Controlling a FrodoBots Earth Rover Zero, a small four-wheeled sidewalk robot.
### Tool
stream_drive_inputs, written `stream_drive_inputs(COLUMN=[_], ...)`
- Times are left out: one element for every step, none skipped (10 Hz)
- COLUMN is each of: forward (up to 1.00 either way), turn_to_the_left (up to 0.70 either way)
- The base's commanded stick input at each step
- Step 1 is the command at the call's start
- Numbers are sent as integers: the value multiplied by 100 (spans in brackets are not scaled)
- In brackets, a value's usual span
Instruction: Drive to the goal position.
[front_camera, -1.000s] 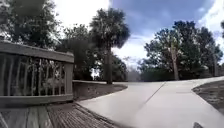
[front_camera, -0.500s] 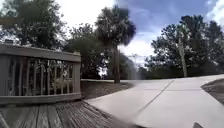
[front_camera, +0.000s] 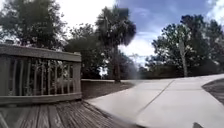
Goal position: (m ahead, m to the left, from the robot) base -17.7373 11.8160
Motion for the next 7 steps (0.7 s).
stream_drive_inputs(forward=[0, 0, 0, 0, 0, 0, 0], turn_to_the_left=[45, 45, 45, 45, 45, 45, 45])
